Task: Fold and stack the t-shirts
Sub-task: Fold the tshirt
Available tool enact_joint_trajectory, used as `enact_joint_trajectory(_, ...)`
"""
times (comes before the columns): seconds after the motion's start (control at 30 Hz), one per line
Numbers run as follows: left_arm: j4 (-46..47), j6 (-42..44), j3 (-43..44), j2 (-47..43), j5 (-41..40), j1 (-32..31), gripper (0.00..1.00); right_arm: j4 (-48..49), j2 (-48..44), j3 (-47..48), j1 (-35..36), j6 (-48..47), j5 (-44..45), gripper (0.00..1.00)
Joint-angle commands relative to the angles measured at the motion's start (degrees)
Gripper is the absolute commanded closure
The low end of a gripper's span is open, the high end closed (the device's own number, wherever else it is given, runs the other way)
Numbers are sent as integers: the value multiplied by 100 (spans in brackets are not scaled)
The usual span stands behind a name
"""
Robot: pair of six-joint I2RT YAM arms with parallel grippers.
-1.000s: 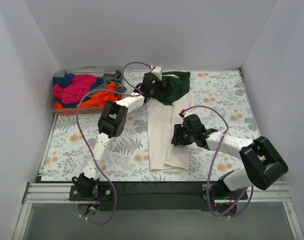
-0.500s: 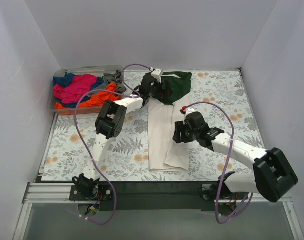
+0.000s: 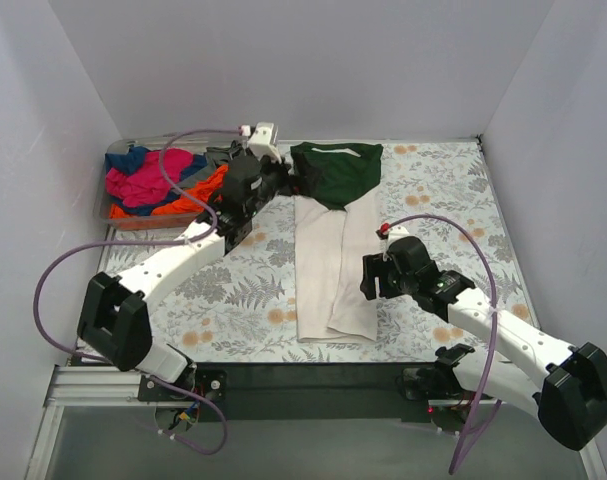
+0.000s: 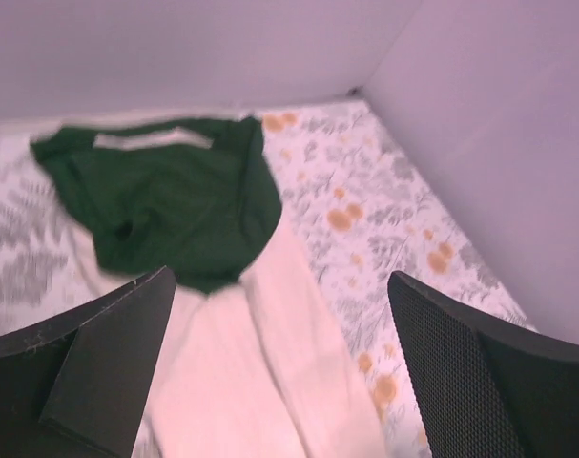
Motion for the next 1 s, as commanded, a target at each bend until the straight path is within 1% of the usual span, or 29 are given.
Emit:
enact_joint_trajectory(0.0, -1486, -589, -1206, -224, -639, -275, 14, -521, -324, -135, 7, 169, -345, 36)
enact_joint_trajectory(0.03, -1645, -808, -1384, -347, -683, -442, 14, -574, -464, -205, 7, 204, -528, 36)
enact_joint_trajectory(0.07, -1995, -905, -1517, -566, -779, -548, 15, -705, -526, -223, 7, 240, -530, 35)
enact_joint_trajectory(0.1, -2155, -993, -1640, -664, -815, -627, 15, -759, -588, -258, 7, 318, -747, 35)
enact_joint_trajectory(0.13, -2513, -1229, -1867, -760, -842, -784, 15, -803, -684, -319, 7, 354, -941, 35)
enact_joint_trajectory(0.23, -2929, -1486, -2202, -1077, -632, -900, 15, -856, -816, -477, 7, 477, -1170, 34)
enact_joint_trajectory(0.33, -3639, -1574, -2387, -1358, -227, -926, 16, -865, -878, -680, 7, 565, -1416, 34)
enact_joint_trajectory(0.37, -3703, -1618, -2466, -1542, -157, -944, 16, -865, -904, -767, -1, 591, -1444, 34)
enact_joint_trajectory(0.4, -3747, -1723, -2545, -1657, 140, -970, 16, -865, -948, -803, 7, 626, -1461, 34)
enact_joint_trajectory(0.53, -3564, -2162, -3160, -2114, 800, -1180, 17, -856, -992, -900, -1, 714, -1496, 34)
enact_joint_trajectory(0.57, -3485, -2250, -3370, -2228, 836, -1242, 17, -856, -984, -908, 7, 741, -1523, 34)
enact_joint_trajectory(0.8, -3238, -2831, -3916, -2282, 881, -1603, 20, -917, -1106, -1049, 25, 1013, -1664, 34)
enact_joint_trajectory(0.97, -2983, -3016, -3961, -2116, 881, -1797, 21, -856, -1300, -1294, 69, 1338, -1690, 35)
